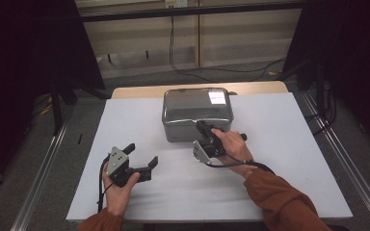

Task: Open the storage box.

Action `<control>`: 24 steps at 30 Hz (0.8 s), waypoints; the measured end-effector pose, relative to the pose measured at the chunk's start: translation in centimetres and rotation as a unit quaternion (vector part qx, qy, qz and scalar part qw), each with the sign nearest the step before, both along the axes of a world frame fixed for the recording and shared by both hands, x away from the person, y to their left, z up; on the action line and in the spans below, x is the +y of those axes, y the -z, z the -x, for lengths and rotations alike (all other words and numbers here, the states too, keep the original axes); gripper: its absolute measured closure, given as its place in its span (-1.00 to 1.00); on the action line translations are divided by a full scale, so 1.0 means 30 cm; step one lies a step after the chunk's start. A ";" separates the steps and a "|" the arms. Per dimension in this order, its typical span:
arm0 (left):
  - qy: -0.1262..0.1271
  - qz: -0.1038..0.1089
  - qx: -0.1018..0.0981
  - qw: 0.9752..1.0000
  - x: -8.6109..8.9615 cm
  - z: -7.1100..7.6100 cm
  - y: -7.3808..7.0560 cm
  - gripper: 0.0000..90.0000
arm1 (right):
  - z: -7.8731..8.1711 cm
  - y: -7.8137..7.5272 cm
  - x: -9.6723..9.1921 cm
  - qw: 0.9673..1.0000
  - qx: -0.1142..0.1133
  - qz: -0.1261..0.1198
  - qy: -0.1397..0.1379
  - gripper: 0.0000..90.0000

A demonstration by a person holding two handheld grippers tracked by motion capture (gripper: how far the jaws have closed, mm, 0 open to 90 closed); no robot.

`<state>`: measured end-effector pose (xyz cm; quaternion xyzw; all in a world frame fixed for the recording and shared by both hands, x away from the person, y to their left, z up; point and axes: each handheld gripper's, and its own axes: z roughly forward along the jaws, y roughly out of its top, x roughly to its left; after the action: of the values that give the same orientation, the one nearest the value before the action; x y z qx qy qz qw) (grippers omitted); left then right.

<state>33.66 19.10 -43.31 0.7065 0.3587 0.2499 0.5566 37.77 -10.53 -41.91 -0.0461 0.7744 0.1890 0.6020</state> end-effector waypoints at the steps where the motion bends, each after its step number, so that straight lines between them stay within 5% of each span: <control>1: -0.001 -0.002 -0.001 1.000 0.000 -0.002 -0.002 -0.94 | 0.000 0.000 0.000 1.000 0.000 0.000 0.000 0.76; 11: -0.003 0.003 -0.019 1.000 -0.028 -0.053 -0.033 -0.94 | -0.005 -0.025 -0.002 1.000 -0.004 -0.007 -0.002 0.77; 18: 0.012 0.000 -0.013 1.000 -0.067 -0.096 -0.043 -0.96 | -0.006 -0.032 -0.001 1.000 -0.004 -0.007 -0.003 0.78; 24: 0.016 -0.014 -0.036 0.999 -0.104 -0.155 -0.059 -0.94 | -0.011 -0.048 -0.003 1.000 -0.002 -0.008 -0.005 0.78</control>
<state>38.32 15.99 -41.55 0.7101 0.3236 0.2712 0.5634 38.09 -10.62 -40.47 -0.0458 0.7714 0.1983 0.6029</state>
